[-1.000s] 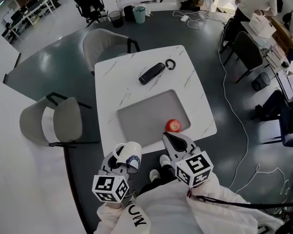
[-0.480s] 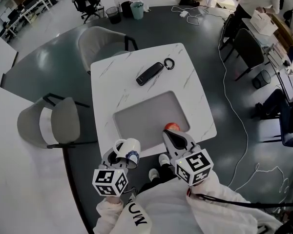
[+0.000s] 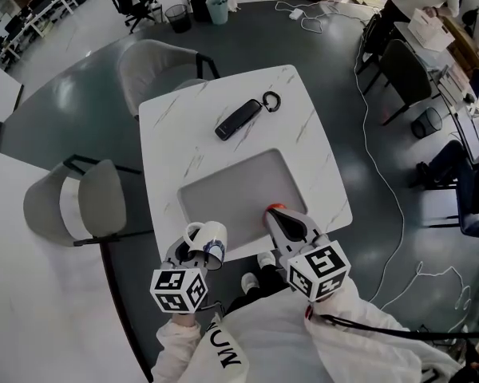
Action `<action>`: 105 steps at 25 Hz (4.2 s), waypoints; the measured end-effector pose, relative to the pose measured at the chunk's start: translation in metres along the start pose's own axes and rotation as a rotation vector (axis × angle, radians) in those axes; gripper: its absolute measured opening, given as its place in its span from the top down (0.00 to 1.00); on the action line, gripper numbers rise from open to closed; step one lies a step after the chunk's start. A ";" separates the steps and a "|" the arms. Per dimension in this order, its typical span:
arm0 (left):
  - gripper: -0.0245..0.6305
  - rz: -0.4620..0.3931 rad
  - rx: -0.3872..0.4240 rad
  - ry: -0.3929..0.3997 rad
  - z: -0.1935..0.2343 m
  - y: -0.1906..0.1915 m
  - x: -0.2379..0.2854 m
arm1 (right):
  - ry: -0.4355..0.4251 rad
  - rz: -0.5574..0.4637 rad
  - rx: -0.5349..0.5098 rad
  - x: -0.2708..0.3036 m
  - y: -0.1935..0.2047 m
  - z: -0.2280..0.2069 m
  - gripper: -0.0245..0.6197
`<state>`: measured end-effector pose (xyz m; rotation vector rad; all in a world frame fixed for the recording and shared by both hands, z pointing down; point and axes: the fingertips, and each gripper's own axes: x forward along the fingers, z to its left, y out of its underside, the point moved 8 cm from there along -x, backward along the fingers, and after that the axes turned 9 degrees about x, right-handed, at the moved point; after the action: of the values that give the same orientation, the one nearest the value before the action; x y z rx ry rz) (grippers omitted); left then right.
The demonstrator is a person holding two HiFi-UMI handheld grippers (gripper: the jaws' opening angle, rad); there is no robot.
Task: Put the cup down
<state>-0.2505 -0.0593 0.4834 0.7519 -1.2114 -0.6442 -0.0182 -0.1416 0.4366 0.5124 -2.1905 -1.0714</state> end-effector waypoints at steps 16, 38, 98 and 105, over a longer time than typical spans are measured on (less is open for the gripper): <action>0.91 0.135 -0.014 -0.012 0.016 0.005 0.058 | 0.032 0.024 0.036 0.015 -0.005 -0.033 0.95; 0.91 0.347 -0.010 -0.001 0.020 0.029 0.119 | 0.069 0.042 0.088 0.015 0.003 -0.066 0.95; 0.91 0.716 0.018 0.026 0.029 0.045 0.204 | 0.117 0.084 0.133 0.023 0.004 -0.104 0.95; 0.91 0.763 0.030 0.017 0.030 0.044 0.208 | 0.115 0.092 0.138 0.024 0.006 -0.104 0.95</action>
<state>-0.2290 -0.2000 0.6438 0.2692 -1.3704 0.0120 0.0354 -0.2097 0.4989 0.5151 -2.1745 -0.8258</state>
